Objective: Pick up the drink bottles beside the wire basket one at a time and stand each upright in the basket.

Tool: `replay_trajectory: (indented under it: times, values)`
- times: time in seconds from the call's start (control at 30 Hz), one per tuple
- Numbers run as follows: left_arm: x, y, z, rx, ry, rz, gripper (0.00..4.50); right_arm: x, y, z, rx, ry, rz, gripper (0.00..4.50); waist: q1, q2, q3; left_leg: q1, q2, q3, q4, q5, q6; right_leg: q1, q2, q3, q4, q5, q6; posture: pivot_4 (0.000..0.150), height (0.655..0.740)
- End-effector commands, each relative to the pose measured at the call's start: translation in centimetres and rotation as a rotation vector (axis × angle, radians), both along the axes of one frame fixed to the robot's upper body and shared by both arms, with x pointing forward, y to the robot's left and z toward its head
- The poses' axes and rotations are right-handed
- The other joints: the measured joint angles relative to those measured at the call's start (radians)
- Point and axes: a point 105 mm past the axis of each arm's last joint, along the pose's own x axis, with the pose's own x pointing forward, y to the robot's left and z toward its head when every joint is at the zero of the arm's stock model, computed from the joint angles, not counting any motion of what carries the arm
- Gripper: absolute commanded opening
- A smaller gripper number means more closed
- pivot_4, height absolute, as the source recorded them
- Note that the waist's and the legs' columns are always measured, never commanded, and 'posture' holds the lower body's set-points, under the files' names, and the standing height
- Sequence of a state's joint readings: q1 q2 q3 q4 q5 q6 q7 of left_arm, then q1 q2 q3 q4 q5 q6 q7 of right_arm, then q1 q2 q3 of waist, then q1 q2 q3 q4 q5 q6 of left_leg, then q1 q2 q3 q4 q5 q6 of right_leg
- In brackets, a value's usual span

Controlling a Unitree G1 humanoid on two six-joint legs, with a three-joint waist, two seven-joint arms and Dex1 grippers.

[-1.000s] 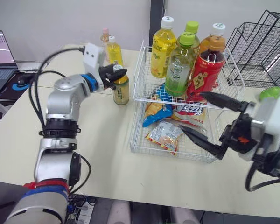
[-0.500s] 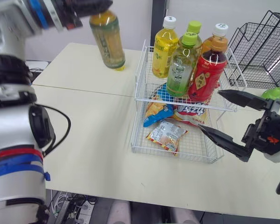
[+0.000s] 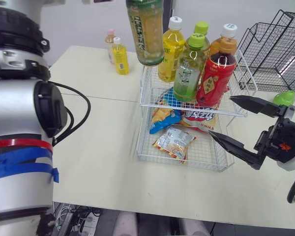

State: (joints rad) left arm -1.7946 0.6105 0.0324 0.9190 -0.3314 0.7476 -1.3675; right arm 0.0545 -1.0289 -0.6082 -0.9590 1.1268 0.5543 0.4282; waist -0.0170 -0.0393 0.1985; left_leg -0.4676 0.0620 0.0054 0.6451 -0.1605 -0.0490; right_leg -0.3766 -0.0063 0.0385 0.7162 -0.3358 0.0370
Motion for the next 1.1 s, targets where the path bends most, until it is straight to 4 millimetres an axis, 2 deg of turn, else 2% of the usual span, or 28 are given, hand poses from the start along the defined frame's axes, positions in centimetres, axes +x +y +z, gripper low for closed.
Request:
replay_trajectory:
  times: [0.03,0.47,0.6,0.73,0.93,1.1]
  values:
    - [-1.1,-0.7,1.6,-0.016,-0.093,-0.047,1.39,-0.1,0.0,0.8,0.013,-0.050,-0.013,4.50,-0.007,0.000,0.000,0.000,0.000,0.000,0.000,0.000,0.000,0.000,0.000,0.000,0.000,0.000,-0.001,0.150,0.6978]
    - [0.6,-2.9,-1.7,0.042,-0.059,-0.081,1.39,0.4,-0.3,1.4,0.029,-0.085,-0.064,4.50,-0.013,0.000,0.000,0.000,0.000,0.001,0.000,0.000,0.000,0.000,0.000,0.001,0.001,0.000,-0.001,0.150,0.6978]
    - [1.4,-3.3,-3.7,0.109,-0.060,-0.068,1.39,0.4,-0.2,1.6,0.036,-0.098,-0.072,4.50,-0.013,0.000,0.000,0.000,0.000,0.000,0.000,0.000,0.000,0.000,0.000,0.001,0.001,0.000,-0.001,0.150,0.6978]
    - [2.0,-3.5,-4.9,0.127,-0.048,-0.056,1.39,0.7,-0.4,1.8,0.036,-0.113,-0.089,4.50,-0.012,0.000,0.000,0.000,0.000,0.000,0.001,0.000,0.000,0.000,0.000,0.001,0.002,0.001,-0.001,0.150,0.6978]
    - [2.6,-4.0,-6.7,0.136,0.001,-0.067,1.39,0.7,-0.4,0.6,-0.011,-0.064,-0.096,4.50,-0.012,0.000,0.000,-0.001,0.000,0.000,0.000,0.000,0.000,-0.001,0.000,0.001,0.001,0.000,-0.001,0.150,0.6978]
    - [2.9,-4.2,-7.2,0.136,0.013,-0.065,1.39,0.5,-0.4,-0.3,-0.030,-0.034,-0.098,4.50,-0.012,0.000,0.000,0.000,0.000,0.000,0.001,0.000,0.000,0.001,0.000,0.001,0.002,0.000,-0.001,0.150,0.6978]
